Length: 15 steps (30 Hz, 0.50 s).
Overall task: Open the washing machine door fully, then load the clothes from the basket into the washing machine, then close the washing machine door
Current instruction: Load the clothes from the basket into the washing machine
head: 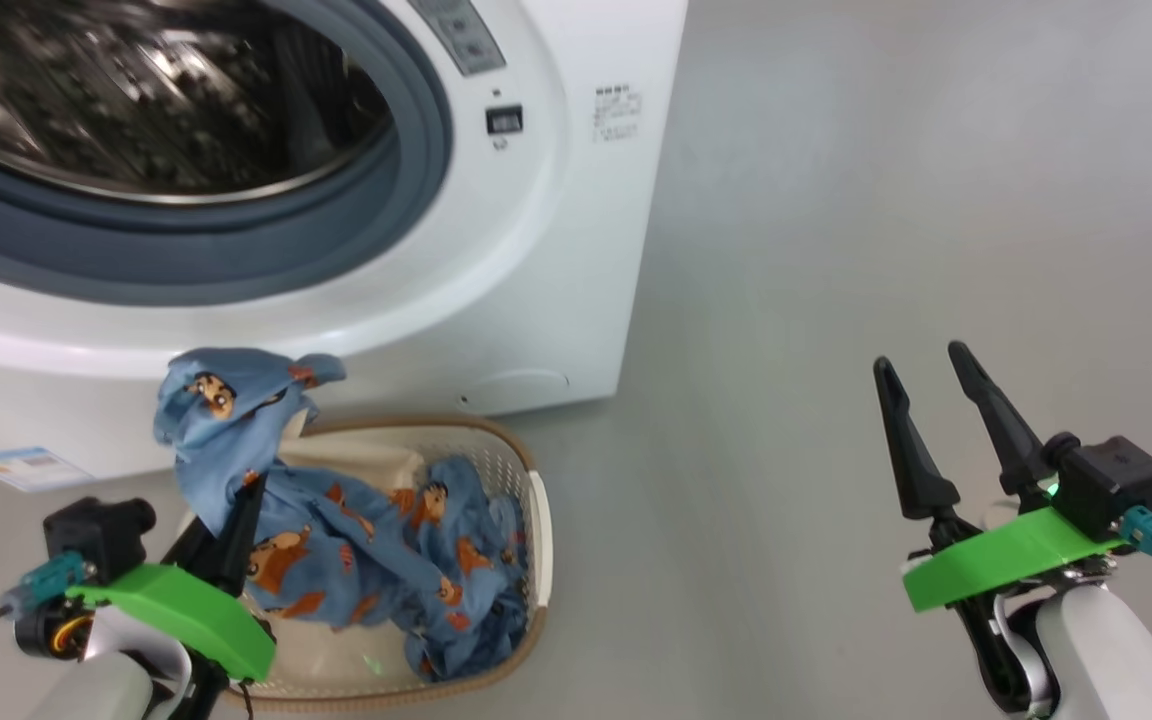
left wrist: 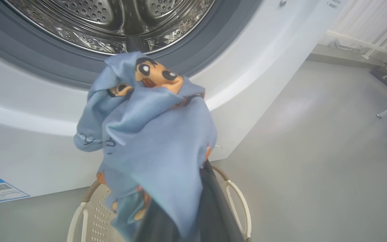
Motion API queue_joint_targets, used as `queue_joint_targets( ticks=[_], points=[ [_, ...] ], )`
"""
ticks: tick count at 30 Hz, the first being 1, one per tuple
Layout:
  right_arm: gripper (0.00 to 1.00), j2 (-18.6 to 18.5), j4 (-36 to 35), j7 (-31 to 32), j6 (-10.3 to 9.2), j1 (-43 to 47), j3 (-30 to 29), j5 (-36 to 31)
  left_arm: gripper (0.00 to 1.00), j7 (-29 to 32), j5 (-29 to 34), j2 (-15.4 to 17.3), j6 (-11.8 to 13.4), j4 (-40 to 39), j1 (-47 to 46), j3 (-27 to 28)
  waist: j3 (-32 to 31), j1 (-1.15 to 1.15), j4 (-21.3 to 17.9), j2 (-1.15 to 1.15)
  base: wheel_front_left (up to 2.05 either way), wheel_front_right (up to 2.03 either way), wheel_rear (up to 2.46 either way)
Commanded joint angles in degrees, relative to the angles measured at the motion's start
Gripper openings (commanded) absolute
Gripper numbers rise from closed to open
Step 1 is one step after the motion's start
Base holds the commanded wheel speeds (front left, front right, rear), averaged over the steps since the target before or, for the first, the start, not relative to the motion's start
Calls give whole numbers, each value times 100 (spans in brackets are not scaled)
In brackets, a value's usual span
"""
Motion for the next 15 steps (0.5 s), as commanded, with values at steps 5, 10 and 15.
queue_joint_targets(
  ticks=[5,10,15],
  points=[
    [100,-231,-54,-47,25,214,150,232,0,-78,253,160,172,-669,361,716,-708,1,269,0,0,0,0],
    [100,-333,-56,-47,25,380,162,320,0,-78,406,150,402,-1296,759,1059,-983,1,334,0,0,0,0],
    [100,-488,-55,-47,25,506,178,447,0,-78,500,236,720,-1995,1149,1338,-1216,1,379,0,0,0,0]
  ],
)
